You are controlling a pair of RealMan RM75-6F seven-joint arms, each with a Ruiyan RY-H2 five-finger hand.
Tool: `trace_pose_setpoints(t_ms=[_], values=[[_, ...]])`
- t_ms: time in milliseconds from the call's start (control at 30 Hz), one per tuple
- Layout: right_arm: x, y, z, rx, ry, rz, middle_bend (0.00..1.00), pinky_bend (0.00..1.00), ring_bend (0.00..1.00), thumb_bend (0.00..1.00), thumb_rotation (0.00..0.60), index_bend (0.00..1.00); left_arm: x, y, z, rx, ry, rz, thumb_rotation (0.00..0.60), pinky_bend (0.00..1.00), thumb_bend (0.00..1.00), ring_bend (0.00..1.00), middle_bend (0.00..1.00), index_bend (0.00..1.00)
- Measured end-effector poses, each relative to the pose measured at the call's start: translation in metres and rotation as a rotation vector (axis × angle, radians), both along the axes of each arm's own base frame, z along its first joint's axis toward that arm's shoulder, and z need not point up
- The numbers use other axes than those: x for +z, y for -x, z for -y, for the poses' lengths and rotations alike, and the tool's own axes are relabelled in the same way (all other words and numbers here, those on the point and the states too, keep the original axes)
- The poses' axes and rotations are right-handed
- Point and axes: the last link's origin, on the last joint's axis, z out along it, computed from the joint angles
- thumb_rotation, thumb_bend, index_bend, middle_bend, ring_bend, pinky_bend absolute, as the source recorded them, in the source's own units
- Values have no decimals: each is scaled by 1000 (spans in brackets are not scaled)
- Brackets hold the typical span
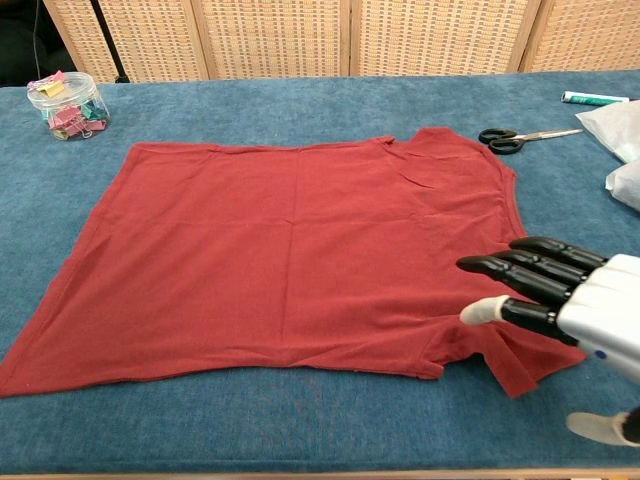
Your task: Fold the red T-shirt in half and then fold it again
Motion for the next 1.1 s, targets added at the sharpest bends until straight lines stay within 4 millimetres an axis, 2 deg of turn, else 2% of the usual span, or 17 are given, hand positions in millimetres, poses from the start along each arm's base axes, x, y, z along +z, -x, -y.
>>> trace_pose_setpoints(t_ms=[133,400,567,867,1100], values=[[-9,-5,4,-3,6,2,47,0,0,0,600,255,1,0,0,0,-4,6,600,0,0,0,0,0],[-26,-8,13,-19,24,-24,69,0,0,0,600,378,4,1,-1,2,-7,16,600,0,0,0,0,0],[-30,-9,19,-24,45,-22,80,0,0,3,600,403,3,1,-1,4,-6,13,600,0,0,0,0,0],[-31,-9,25,-6,92,-40,95,17,0,140,600,485,3,1,-1,7,-2,13,600,0,0,0,0,0],[-33,-10,27,-8,96,-32,104,23,0,326,600,519,2,1,-1,6,-1,14,600,0,0,0,0,0]])
